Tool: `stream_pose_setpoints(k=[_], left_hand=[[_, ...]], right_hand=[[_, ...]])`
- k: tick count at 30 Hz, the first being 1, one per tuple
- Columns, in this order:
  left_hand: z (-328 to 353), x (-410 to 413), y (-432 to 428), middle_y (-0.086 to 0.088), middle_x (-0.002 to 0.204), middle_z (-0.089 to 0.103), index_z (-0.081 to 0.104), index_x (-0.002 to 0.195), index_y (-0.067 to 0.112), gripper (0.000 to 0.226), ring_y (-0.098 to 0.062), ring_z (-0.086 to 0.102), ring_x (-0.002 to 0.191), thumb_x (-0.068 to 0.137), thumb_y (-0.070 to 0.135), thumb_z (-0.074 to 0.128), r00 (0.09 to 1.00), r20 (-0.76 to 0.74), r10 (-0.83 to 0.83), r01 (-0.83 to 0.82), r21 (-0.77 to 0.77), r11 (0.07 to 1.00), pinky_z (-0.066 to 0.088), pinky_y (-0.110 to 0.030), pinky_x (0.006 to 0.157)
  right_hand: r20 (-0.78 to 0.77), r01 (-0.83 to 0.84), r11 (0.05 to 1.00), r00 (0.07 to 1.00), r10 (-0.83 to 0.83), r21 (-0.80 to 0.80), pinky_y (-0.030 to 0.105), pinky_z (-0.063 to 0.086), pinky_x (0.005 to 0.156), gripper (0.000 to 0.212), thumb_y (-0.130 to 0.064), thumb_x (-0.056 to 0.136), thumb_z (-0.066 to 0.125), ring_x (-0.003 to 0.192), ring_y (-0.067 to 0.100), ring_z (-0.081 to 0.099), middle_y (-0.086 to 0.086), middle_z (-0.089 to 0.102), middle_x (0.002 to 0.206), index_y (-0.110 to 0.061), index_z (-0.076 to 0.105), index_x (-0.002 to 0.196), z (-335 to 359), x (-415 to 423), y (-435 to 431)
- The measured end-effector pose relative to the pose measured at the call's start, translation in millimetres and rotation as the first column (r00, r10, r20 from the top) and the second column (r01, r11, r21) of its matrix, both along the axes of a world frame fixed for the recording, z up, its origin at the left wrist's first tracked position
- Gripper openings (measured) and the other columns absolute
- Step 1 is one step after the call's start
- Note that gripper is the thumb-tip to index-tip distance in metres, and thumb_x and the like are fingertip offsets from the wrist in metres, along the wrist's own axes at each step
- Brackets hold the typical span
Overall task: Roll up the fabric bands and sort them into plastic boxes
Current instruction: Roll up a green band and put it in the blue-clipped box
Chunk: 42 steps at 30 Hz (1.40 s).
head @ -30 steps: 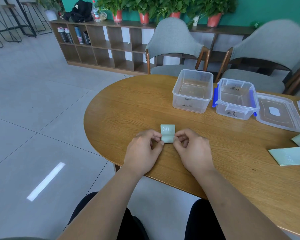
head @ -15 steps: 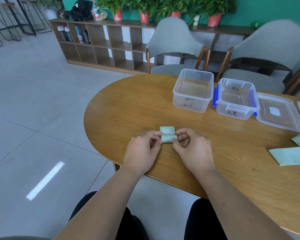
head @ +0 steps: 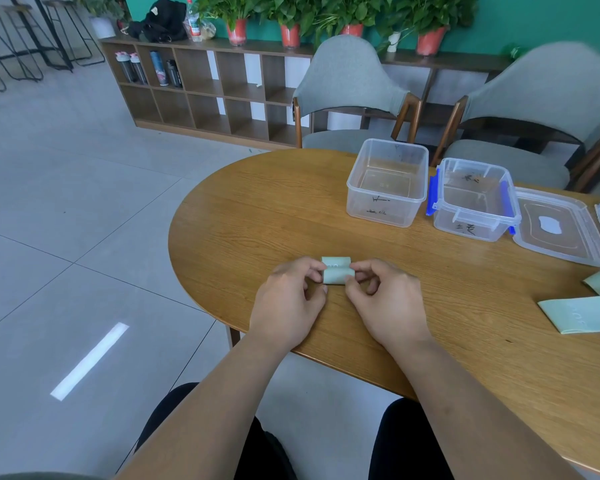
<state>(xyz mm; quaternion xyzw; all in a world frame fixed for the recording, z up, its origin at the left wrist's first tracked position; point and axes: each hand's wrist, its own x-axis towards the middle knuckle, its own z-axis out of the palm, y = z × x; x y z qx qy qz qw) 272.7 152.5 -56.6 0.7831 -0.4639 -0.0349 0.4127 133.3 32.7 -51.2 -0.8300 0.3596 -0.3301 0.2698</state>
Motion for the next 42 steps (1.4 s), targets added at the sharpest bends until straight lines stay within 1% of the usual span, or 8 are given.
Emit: stream_pose_setpoints(k=[9, 16, 20, 27, 31, 35, 37, 42], left_hand=[[1, 0, 1, 0.023, 0.087, 0.069, 0.072, 0.109, 0.035, 0.023, -0.006, 0.06, 0.081, 0.088, 0.035, 0.081, 1.0, -0.029, 0.01, -0.011, -0.037, 0.999, 0.052, -0.026, 0.075], [2, -1, 2, 0.022, 0.083, 0.069, 0.069, 0.104, 0.035, 0.02, -0.009, 0.061, 0.075, 0.086, 0.034, 0.078, 0.999, -0.036, 0.024, -0.025, -0.053, 0.998, 0.053, -0.029, 0.074], [1, 0, 1, 0.021, 0.085, 0.069, 0.069, 0.105, 0.035, 0.022, -0.008, 0.059, 0.075, 0.085, 0.03, 0.078, 1.0, -0.024, 0.007, -0.008, -0.049, 0.999, 0.053, -0.032, 0.074], [-1, 0, 1, 0.022, 0.097, 0.062, 0.063, 0.12, 0.042, 0.037, 0.0, 0.053, 0.094, 0.086, 0.03, 0.075, 0.998, 0.065, -0.014, 0.013, 0.011, 1.0, 0.042, -0.012, 0.078], [-1, 0, 1, 0.02, 0.107, 0.057, 0.061, 0.129, 0.037, 0.041, -0.001, 0.05, 0.1, 0.089, 0.033, 0.072, 0.989, 0.144, -0.037, 0.033, 0.032, 0.999, 0.051, -0.025, 0.083], [1, 0, -1, 0.013, 0.137, 0.048, 0.062, 0.138, 0.028, 0.046, -0.01, 0.053, 0.119, 0.093, 0.033, 0.07, 0.973, 0.224, -0.055, 0.042, 0.062, 0.997, 0.055, -0.03, 0.089], [4, 1, -3, 0.016, 0.144, 0.045, 0.059, 0.141, 0.029, 0.049, -0.011, 0.056, 0.115, 0.094, 0.03, 0.071, 0.969, 0.226, -0.097, 0.079, 0.088, 0.993, 0.055, -0.031, 0.091], [19, 6, -17, 0.022, 0.128, 0.056, 0.062, 0.127, 0.038, 0.039, -0.011, 0.058, 0.1, 0.092, 0.024, 0.072, 0.944, 0.28, -0.177, 0.129, 0.179, 0.975, 0.055, -0.035, 0.084]], right_hand=[[-0.036, -0.017, 1.0, 0.999, 0.018, 0.02, 0.026, 0.055, 0.073, 0.031, -0.027, 0.076, 0.079, 0.07, 0.005, 0.061, -0.018, 0.069, 0.085, -0.031, 0.077, 0.106, 3, -2, 1], [-0.04, -0.029, 0.996, 0.999, 0.032, 0.087, 0.027, 0.053, 0.069, 0.025, -0.034, 0.074, 0.079, 0.066, 0.004, 0.061, -0.017, 0.067, 0.074, -0.035, 0.064, 0.094, 8, -4, 4], [-0.019, -0.011, 0.994, 1.0, 0.013, 0.11, 0.032, 0.056, 0.07, 0.015, -0.03, 0.076, 0.078, 0.065, 0.007, 0.061, -0.016, 0.068, 0.074, -0.033, 0.069, 0.088, 6, -2, 3], [-0.008, 0.008, 0.998, 1.0, -0.007, 0.066, 0.03, 0.055, 0.071, 0.004, -0.032, 0.089, 0.074, 0.067, 0.005, 0.061, -0.017, 0.067, 0.072, -0.03, 0.075, 0.092, 1, -1, -2], [-0.011, 0.013, 1.0, 1.0, -0.013, -0.004, 0.035, 0.056, 0.071, 0.008, -0.036, 0.095, 0.07, 0.07, 0.006, 0.061, -0.015, 0.064, 0.077, -0.03, 0.075, 0.093, -6, 1, -5], [-0.033, 0.055, 0.997, 0.998, -0.057, -0.062, 0.037, 0.055, 0.069, 0.014, -0.039, 0.098, 0.065, 0.068, 0.009, 0.058, -0.012, 0.06, 0.08, -0.03, 0.076, 0.094, -7, 3, -6], [-0.044, 0.072, 0.995, 0.996, -0.075, -0.074, 0.038, 0.055, 0.068, 0.017, -0.039, 0.099, 0.064, 0.067, 0.013, 0.058, -0.009, 0.058, 0.08, -0.028, 0.076, 0.094, -8, 5, -7], [-0.053, 0.075, 0.993, 0.995, -0.08, -0.086, 0.036, 0.053, 0.065, 0.018, -0.039, 0.099, 0.064, 0.068, 0.014, 0.057, -0.009, 0.056, 0.078, -0.027, 0.076, 0.095, -11, 7, -8]])
